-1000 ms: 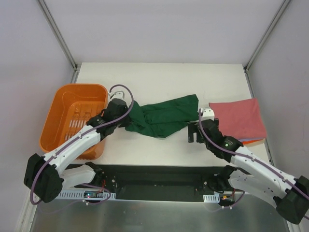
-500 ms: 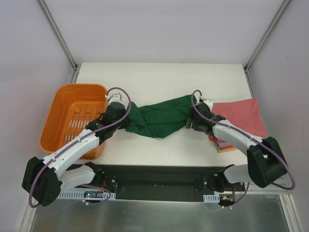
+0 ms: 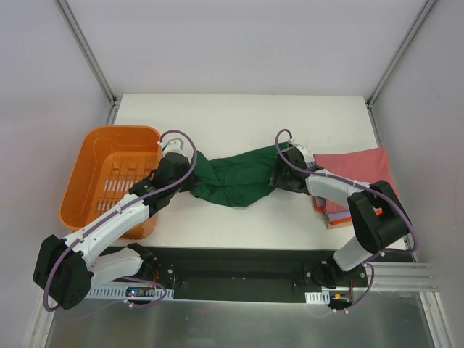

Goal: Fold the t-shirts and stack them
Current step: Flatten out the tshirt

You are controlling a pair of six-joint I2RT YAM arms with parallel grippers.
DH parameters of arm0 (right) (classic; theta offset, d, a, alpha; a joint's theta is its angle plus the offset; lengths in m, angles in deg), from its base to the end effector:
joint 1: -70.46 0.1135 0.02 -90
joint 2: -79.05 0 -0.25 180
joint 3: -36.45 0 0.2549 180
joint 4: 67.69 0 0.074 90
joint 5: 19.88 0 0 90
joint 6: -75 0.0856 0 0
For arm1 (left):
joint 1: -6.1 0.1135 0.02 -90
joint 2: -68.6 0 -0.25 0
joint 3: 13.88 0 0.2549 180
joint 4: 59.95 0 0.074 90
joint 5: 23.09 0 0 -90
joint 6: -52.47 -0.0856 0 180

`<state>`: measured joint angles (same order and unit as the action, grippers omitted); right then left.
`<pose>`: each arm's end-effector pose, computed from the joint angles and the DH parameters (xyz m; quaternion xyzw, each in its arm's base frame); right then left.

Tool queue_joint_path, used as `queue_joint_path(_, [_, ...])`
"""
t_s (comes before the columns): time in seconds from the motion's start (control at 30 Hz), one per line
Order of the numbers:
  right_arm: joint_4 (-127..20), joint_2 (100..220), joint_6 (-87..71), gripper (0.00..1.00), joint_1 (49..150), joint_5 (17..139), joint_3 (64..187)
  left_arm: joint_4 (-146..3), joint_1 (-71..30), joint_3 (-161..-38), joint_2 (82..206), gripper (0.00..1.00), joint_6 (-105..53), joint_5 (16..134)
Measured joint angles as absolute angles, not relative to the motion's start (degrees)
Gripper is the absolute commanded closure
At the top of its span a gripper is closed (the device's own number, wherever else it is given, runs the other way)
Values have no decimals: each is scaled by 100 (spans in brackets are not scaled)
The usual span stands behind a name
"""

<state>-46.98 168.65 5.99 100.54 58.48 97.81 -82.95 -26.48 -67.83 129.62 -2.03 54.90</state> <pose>0.3085 0.1587 0.1239 -0.0384 0.9316 0.0647 0.3557 0.2526 -0.1403 0.2218 -0.0742 0.8600 -0.2030 0.4623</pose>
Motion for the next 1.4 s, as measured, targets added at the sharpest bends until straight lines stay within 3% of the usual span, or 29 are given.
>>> queue_joint_path(0.07, [-4779, 17027, 601, 53, 10054, 5907, 9825, -8271, -2648, -6783, 12960, 100, -205, 5488])
queue_joint_path(0.27, [-4928, 17156, 418, 97, 10057, 5909, 9842, -8254, -2646, -6783, 12953, 100, -209, 5488])
queue_joint_path(0.3, [-4952, 17154, 374, 99, 10057, 5905, 9845, -8247, -2646, -6783, 12949, 100, -209, 5488])
queue_joint_path(0.57, [-4075, 16249, 31, 99, 10078, 5892, 10030, -8413, -2642, -7024, 12826, 100, -491, 5440])
queue_joint_path(1.03, [-2012, 11948, -616, 99, 10146, 6541, 11298, -8802, -2642, -8195, 10804, 100, -832, 5501])
queue_joint_path(1.4, [-1706, 11849, -660, 99, 10146, 7791, 13298, -8923, -2642, -9631, 10404, 100, -836, 6589])
